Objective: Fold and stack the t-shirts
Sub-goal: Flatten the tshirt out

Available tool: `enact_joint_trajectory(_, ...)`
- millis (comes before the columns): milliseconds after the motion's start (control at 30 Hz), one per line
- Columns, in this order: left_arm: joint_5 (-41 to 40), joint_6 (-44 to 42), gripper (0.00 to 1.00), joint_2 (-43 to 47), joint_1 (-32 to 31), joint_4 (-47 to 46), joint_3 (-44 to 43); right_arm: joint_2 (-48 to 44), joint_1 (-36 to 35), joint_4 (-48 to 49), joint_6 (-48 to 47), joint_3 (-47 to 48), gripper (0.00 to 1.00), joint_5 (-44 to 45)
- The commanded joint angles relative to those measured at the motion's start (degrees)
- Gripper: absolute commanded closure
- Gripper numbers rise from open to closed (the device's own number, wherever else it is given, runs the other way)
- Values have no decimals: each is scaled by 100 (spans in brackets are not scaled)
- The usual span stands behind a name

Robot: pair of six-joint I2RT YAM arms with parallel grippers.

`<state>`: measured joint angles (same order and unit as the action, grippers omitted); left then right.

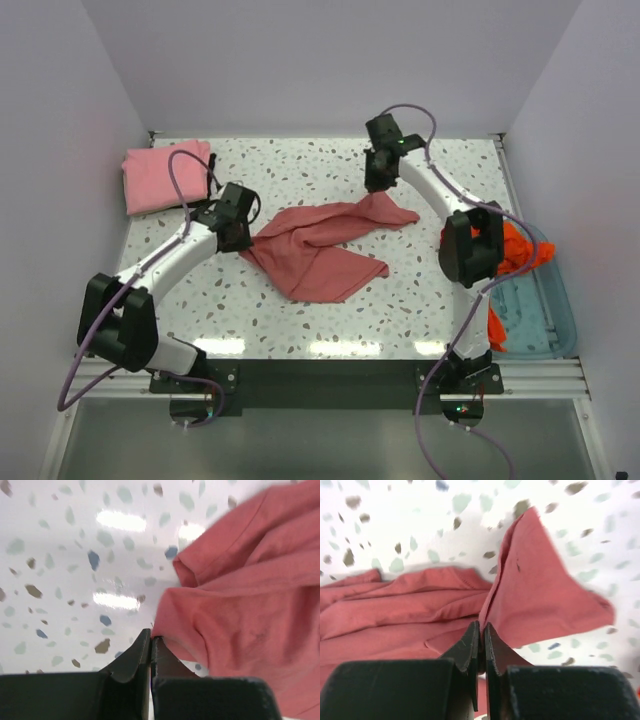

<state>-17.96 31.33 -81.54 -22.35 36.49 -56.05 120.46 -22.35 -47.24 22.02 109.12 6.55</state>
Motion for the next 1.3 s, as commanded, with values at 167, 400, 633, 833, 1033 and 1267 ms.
enact_joint_trajectory(167,-876,-1330,100,-485,398,227,-2748,-1322,916,-496,-233,1021,100,198)
enact_joint_trajectory(400,-1324,-2253,100,-855,398,262,-4905,-2016,943,-637,-672,1954,100,961)
enact_joint_trajectory(633,-1281,-2807,100,-101,398,-395,-5478,-3387,934,372,-1279,1589,100,1375)
enact_joint_trajectory(833,-1166,-2992,100,962,398,-1143,-5320,-4750,925,1682,-1718,770,100,1148)
enact_joint_trajectory(1033,-868,-2992,100,1860,398,-1968,-5118,-5849,934,2632,-1842,373,100,603)
enact_joint_trajectory(1267,-719,-2975,100,2458,398,-2550,-4837,-5912,934,2879,-1789,1005,100,435)
